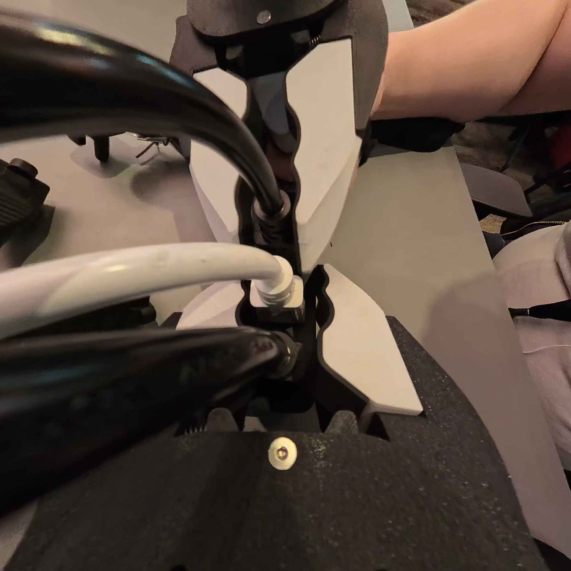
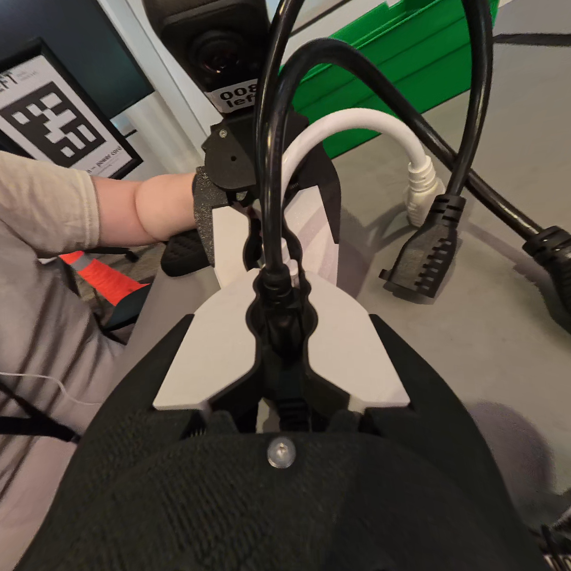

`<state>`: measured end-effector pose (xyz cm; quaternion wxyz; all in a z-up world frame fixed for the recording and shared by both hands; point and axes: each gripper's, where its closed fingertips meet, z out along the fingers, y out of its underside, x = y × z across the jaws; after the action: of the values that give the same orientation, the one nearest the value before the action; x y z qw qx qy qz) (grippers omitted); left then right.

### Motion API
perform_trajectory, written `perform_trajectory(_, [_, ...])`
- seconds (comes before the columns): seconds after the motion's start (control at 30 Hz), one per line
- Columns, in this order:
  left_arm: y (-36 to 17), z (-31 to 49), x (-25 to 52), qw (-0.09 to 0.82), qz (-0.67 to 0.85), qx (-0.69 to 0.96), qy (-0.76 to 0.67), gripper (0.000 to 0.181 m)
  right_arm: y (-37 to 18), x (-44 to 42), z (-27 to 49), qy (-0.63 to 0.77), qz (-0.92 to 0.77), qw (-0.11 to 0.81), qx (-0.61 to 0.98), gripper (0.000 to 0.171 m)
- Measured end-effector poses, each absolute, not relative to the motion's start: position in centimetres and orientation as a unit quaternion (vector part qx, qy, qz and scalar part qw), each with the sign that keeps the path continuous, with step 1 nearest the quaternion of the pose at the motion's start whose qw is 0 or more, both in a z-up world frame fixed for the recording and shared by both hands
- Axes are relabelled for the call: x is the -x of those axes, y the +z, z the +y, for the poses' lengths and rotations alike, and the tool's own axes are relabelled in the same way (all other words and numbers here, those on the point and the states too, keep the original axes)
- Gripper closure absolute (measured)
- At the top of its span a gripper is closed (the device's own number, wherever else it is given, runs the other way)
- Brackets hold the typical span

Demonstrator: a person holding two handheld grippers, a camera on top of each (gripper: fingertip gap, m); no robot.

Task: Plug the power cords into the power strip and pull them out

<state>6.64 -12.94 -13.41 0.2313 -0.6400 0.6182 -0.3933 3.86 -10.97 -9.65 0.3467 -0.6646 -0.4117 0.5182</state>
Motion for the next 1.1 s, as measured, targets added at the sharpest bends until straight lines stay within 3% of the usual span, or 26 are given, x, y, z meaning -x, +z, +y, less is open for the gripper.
perform_trajectory(0.17, [-13.4,-12.9,-6.5,0.229,0.614,0.641,-0.399,0.142,-9.6,-4.8,-11.1,0.532,-0.397,0.336,0.669,0.146])
perform_trajectory(0.4, [-13.2,-12.8,-6.4,0.221,0.601,0.648,-0.413,0.142,-11.2,-4.4,-11.3,0.437,-0.448,0.351,0.697,0.144])
perform_trajectory(1.1, [-12.9,-12.6,-6.3,0.214,0.581,0.651,-0.44,0.142,-10.3,-4.0,-10.9,0.486,-0.402,0.352,0.692,0.142])
